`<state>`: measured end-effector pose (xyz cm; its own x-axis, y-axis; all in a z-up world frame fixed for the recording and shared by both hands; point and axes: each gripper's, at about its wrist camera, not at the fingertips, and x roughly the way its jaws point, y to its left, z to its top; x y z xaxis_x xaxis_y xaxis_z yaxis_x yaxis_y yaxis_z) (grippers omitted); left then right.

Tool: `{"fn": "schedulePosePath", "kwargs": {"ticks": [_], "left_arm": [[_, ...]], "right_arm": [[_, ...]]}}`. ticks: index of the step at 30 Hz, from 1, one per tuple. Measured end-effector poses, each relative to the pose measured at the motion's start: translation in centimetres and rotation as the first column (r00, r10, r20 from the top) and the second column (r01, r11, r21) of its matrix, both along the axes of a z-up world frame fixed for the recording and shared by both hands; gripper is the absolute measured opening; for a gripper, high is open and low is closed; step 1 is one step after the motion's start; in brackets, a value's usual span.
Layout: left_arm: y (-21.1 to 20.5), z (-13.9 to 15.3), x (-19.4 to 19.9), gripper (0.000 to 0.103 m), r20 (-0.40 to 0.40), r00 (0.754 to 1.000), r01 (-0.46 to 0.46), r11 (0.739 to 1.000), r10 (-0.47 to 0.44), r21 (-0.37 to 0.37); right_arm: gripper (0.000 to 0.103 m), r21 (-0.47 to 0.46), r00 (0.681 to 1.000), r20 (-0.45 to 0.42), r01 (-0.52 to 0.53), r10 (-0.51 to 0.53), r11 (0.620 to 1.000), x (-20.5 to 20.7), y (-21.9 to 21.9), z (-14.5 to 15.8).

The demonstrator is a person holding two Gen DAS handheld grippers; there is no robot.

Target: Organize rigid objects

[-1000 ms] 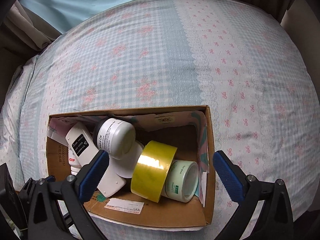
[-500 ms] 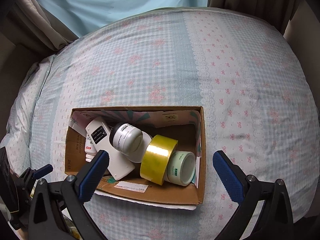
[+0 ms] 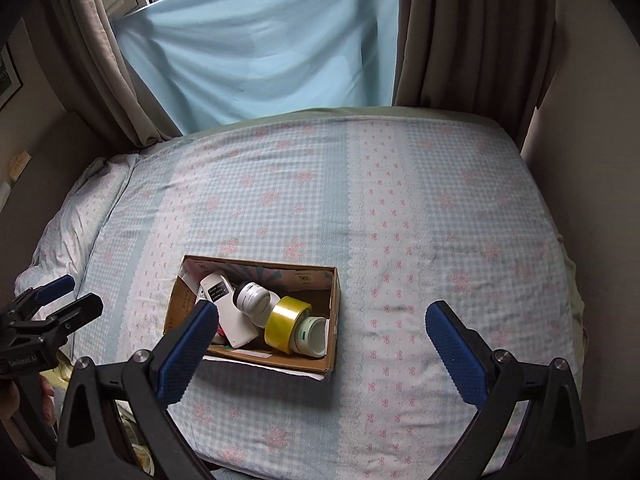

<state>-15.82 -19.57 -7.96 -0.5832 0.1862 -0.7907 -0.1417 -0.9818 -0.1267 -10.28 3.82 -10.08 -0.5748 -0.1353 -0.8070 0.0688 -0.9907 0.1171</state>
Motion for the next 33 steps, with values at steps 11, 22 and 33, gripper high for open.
{"fn": "schedulePosePath", "kwargs": {"ticks": [11,22,33], "left_arm": [[3.3,8.7,5.0,0.103,-0.254,0.967,-0.026,1.0,0.027,0.006],[4.0,9.4,6.4,0.103,-0.297,0.954,-0.043,0.999,0.043,0.008],[4.0,10.0,7.2,0.103,-0.318,0.946,-0.056,0.998,0.058,0.015]], "right_arm": [[0.103,0.047,0.955,-0.29,0.083,-0.066,0.995,5.6,2.0,11.4],[0.103,0.069,0.943,-0.322,0.112,-0.085,0.991,6.9,3.0,10.8],[0.103,0.073,0.941,-0.33,0.11,-0.08,0.991,7.5,3.0,11.1]]}}
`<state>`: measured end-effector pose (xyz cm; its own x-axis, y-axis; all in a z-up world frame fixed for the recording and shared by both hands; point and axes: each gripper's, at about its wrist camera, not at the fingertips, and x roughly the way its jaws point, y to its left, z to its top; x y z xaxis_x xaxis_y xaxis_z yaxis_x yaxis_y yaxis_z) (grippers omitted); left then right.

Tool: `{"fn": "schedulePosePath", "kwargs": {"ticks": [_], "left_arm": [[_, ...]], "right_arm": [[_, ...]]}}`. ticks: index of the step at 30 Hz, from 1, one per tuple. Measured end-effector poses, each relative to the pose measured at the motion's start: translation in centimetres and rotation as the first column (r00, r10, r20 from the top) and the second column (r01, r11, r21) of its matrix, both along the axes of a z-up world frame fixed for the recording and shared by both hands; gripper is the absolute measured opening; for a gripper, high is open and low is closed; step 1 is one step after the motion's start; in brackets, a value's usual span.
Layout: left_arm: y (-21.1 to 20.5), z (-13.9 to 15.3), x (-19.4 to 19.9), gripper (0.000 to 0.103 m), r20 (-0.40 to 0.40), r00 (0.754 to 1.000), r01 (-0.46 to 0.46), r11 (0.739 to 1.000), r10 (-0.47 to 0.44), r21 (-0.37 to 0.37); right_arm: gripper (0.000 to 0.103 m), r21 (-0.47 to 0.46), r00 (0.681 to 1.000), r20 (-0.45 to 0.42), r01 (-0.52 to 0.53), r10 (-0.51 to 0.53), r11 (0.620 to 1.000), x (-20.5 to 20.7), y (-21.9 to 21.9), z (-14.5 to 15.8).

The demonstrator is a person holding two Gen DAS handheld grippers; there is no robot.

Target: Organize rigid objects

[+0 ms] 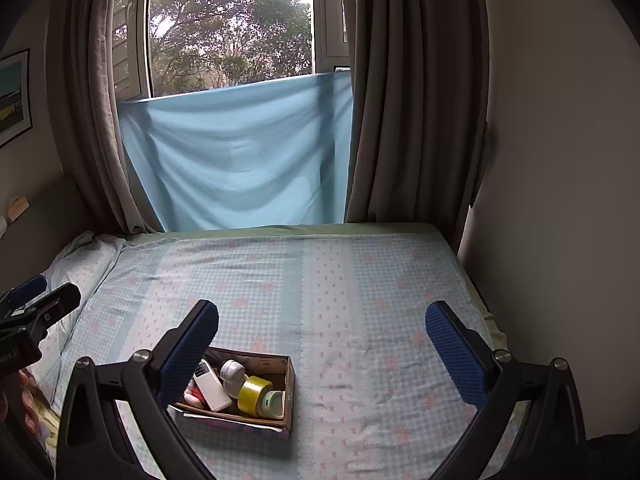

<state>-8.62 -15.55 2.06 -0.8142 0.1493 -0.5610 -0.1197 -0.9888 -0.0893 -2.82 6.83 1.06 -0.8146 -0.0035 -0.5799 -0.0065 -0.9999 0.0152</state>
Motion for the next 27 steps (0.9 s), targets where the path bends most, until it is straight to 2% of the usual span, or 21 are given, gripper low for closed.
{"fn": "schedulePosePath", "kwargs": {"ticks": [27], "left_arm": [[0.47,0.85,0.48,0.103,-0.025,1.0,-0.015,1.0,0.014,-0.023]], "right_arm": [[0.103,0.001,1.0,-0.011,0.002,-0.002,1.0,0.07,-0.06,0.49]]}}
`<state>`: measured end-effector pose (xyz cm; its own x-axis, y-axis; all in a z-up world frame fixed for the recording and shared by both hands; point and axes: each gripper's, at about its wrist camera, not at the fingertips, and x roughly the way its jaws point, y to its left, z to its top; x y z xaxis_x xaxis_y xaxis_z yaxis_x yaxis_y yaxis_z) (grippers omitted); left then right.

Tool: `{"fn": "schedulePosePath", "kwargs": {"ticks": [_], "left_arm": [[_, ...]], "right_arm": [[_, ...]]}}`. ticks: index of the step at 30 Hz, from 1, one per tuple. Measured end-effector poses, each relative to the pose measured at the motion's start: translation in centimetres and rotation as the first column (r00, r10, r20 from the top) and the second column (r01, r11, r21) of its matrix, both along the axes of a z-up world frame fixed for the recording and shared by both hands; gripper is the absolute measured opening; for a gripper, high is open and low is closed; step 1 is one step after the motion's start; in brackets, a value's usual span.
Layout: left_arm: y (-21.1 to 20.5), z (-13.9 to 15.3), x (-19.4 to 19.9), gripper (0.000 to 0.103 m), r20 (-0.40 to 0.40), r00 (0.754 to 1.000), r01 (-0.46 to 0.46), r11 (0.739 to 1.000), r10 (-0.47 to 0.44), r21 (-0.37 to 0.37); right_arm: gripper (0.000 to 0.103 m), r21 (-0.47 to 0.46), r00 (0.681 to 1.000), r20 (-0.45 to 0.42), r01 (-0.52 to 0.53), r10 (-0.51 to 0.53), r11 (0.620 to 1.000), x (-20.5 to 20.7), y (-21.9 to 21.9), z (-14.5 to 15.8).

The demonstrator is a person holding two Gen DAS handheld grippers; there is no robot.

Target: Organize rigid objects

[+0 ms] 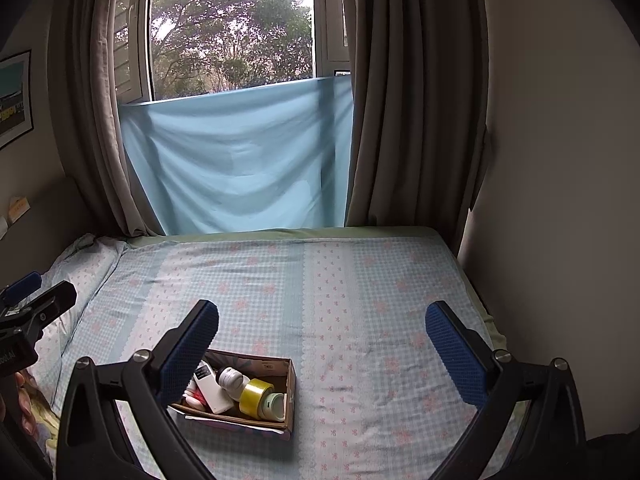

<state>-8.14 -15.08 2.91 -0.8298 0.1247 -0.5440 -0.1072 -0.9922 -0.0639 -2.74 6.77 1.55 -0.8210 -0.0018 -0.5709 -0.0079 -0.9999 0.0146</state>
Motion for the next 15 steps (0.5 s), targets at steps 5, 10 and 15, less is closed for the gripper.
{"fn": "schedulePosePath", "kwargs": {"ticks": [5,10,15], "left_arm": [[0.0,0.08,0.09,0.103,-0.006,1.0,-0.004,1.0,0.004,-0.006],[0.09,0.09,0.17,0.103,-0.008,1.0,-0.006,1.0,0.006,-0.01],[0.35,0.02,0.07,0.103,-0.008,1.0,-0.012,1.0,0.012,-0.025]], "right_arm": [[0.103,-0.001,1.0,-0.003,0.001,-0.001,1.0,-0.09,-0.02,0.04],[0.103,-0.004,1.0,-0.006,0.003,-0.003,1.0,-0.15,0.09,0.14],[0.103,-0.005,1.0,-0.009,0.003,-0.003,1.0,-0.15,0.17,0.24]]}}
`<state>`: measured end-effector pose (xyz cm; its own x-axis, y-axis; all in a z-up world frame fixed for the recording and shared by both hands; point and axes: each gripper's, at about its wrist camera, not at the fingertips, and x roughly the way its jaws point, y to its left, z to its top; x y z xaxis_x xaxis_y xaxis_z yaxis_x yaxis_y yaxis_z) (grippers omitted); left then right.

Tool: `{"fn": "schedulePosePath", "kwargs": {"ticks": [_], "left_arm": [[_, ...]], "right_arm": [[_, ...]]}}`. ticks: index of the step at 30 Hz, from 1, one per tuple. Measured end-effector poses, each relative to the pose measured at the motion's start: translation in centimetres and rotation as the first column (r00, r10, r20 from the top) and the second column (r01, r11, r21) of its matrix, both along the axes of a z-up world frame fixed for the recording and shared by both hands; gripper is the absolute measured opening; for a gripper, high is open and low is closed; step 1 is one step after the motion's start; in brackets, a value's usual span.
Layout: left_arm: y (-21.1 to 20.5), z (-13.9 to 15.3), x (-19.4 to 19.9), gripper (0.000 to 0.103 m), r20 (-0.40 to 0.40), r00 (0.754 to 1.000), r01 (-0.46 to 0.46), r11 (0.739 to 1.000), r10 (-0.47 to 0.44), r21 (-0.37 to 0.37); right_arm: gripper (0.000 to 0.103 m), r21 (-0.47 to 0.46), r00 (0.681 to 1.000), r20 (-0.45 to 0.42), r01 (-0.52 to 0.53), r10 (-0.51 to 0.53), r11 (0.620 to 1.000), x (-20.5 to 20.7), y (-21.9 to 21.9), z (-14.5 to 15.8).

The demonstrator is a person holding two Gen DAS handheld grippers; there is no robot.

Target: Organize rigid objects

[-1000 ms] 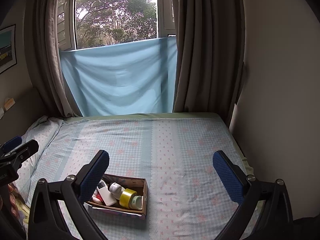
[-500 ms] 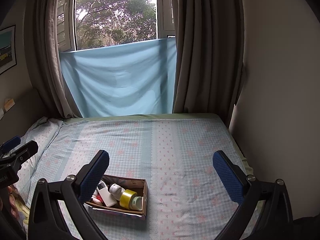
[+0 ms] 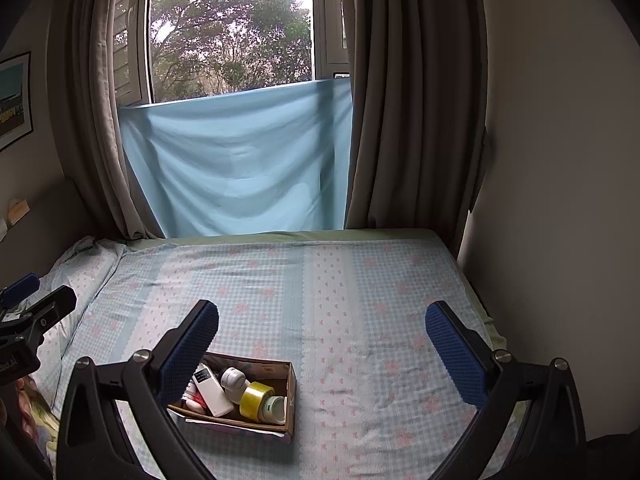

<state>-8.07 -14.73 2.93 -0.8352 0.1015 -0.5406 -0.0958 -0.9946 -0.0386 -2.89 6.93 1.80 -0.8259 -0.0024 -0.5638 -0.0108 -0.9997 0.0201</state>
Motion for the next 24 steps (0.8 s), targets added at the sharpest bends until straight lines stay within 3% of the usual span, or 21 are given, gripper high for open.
{"fn": "schedulePosePath", "kwargs": {"ticks": [10,16,21,24], "left_arm": [[0.3,-0.1,0.0,0.103,-0.007,1.0,-0.005,1.0,0.005,-0.009],[1.1,0.2,0.5,0.103,-0.065,0.998,-0.008,0.999,0.006,-0.037],[0.5,-0.1,0.1,0.103,-0.043,0.999,0.008,0.999,-0.006,0.048],[0.3,-0.5,-0.1,0.103,-0.031,1.0,-0.001,0.998,0.003,0.056]], "right_arm": [[0.103,0.003,1.0,-0.002,0.004,-0.004,1.0,-0.3,0.2,0.1],[0.103,0.017,1.0,-0.01,0.008,-0.008,1.0,-0.5,0.2,0.3],[0.103,0.013,1.0,-0.015,0.004,-0.004,1.0,-0.6,0.0,0.3],[0.103,0.013,1.0,-0.014,0.004,-0.004,1.0,-0.6,0.0,0.3]]}}
